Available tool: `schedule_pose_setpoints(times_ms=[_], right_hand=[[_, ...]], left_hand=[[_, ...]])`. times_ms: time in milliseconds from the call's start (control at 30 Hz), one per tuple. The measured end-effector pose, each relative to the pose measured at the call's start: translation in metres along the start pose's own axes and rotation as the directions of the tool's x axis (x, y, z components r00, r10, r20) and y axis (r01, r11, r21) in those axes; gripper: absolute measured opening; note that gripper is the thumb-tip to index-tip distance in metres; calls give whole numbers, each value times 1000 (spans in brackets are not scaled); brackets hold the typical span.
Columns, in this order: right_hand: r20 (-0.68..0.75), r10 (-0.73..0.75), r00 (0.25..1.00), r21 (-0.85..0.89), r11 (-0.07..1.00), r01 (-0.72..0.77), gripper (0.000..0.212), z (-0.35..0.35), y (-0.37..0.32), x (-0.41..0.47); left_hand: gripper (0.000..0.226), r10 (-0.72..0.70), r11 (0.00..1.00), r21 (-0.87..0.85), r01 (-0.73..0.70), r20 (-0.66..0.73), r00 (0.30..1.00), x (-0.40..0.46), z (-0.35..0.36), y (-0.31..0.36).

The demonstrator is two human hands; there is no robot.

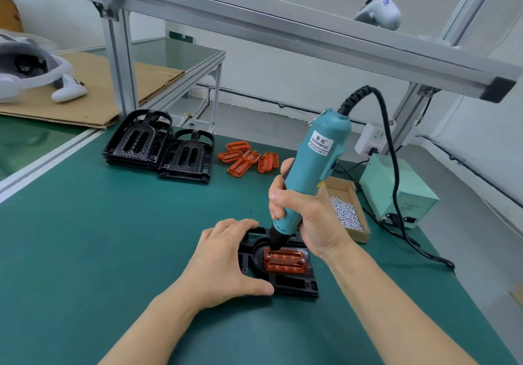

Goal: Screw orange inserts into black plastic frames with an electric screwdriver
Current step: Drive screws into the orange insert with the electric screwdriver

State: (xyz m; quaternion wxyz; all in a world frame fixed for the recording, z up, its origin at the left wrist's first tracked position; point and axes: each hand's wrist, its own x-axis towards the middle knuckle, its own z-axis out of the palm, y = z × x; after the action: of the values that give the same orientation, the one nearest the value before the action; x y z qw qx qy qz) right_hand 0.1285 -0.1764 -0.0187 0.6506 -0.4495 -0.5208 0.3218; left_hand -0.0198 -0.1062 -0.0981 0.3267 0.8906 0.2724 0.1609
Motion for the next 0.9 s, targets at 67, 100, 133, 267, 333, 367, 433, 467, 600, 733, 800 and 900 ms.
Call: schedule_pose_setpoints(times_ms=[67,100,133,267,333,367,433,467,600,733,800,900], right_hand=[[6,-8,1000,-1,1000,8,27,1,1,0],[2,-10,1000,4,1000,10,27,1,1,0],[-5,-10,1000,9,1000,10,27,0,2,0],[-17,-8,1000,28,1000,8,23,-4,1,0],[6,-6,1000,34,999,6,22,-5,2,-1],[25,-7,1000,35,999,7,22,-5,2,-2],[63,-17,998,22,1000,16,22,-3,2,-2],[75,-21,997,16,1000,20,22,-2,2,-2],[57,-11,998,66,998,8,24,-4,1,-5],[46,-13,999,86,996,9,25,-7,1,-10],[63,-7,998,76,997,2,24,-6,0,-9],[79,29,996,55,998,-33,22,-5,-2,-1]], left_hand=[[107,2,1000,2,-2,6,1000,0,0,-1],[107,0,1000,2,0,8,1000,0,0,-1],[108,-5,1000,-2,5,9,1000,0,0,-1],[109,-12,1000,-11,12,16,1000,0,0,-2],[109,-8,1000,-6,8,14,1000,0,0,-2],[110,-6,1000,-2,6,12,1000,0,0,-2],[110,-9,1000,2,8,6,1000,0,1,-2],[109,-12,1000,4,12,3,1000,0,1,-2],[109,-29,1000,-1,29,4,1000,0,2,-2],[109,-33,999,-1,33,7,999,0,2,-1],[110,-34,999,0,34,9,999,0,1,-1],[110,-34,999,0,34,9,999,0,1,-1]])
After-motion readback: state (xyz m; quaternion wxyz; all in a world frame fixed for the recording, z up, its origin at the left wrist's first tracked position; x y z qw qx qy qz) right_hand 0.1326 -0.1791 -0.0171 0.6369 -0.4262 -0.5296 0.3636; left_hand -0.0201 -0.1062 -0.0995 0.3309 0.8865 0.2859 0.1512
